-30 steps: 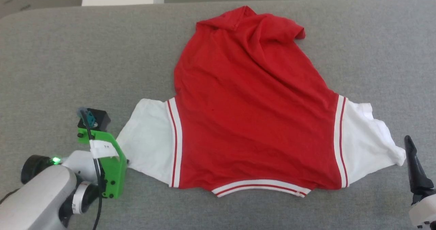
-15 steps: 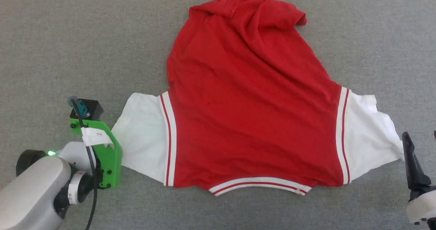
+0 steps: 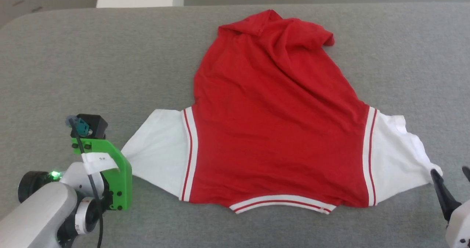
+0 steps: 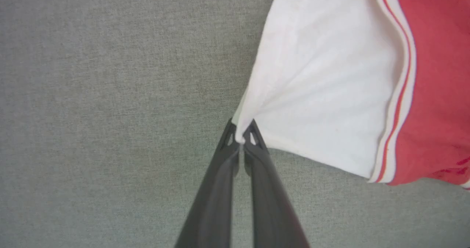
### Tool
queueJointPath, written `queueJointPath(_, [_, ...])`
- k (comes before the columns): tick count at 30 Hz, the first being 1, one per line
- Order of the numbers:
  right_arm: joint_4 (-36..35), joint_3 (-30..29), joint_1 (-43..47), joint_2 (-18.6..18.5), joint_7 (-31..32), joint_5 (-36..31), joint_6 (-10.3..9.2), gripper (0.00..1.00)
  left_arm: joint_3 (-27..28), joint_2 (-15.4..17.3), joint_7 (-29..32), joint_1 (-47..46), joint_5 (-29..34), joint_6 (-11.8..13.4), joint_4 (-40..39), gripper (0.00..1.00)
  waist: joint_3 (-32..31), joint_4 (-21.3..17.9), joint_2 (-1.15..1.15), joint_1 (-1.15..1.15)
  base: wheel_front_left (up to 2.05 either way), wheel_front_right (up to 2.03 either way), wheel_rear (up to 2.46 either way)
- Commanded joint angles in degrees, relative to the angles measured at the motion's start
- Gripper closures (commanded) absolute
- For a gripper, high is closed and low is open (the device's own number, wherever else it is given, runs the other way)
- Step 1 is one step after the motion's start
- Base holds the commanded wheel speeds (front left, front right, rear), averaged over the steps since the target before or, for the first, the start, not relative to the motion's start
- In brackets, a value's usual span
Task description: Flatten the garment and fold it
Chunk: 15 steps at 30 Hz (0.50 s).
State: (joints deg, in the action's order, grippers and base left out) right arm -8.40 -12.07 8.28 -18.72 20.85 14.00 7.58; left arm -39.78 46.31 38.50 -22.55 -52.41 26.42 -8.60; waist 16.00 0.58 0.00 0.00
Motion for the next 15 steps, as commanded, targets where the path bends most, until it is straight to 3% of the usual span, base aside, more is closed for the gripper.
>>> queueJointPath(1, [0.7,-0.4,-0.3,-0.5,2.5,0.5,-0.09,0.0,0.5,1.0,-0.5,0.8,0.3,0.8,-1.0,1.0,-1.1,1.6,0.0,0.0,0.0,0.0,0.0])
queueJointPath(6, [3.0,-1.4,-3.0,-1.9,11.4,0.4,-0.09,0.0,0.7,2.1,-1.3,1.5,1.4,2.1,-4.3,1.0,-0.8,3.1,0.0,0.0,0.0,0.0,0.0])
queueJointPath(15, [6.7,1.7,-6.1,-4.1,21.2,1.3,-0.09,0.0,-0.3,1.2,-1.4,0.5,2.4,1.6,-5.6,1.0,1.1,5.1,0.0,0.0,0.0,0.0,0.0])
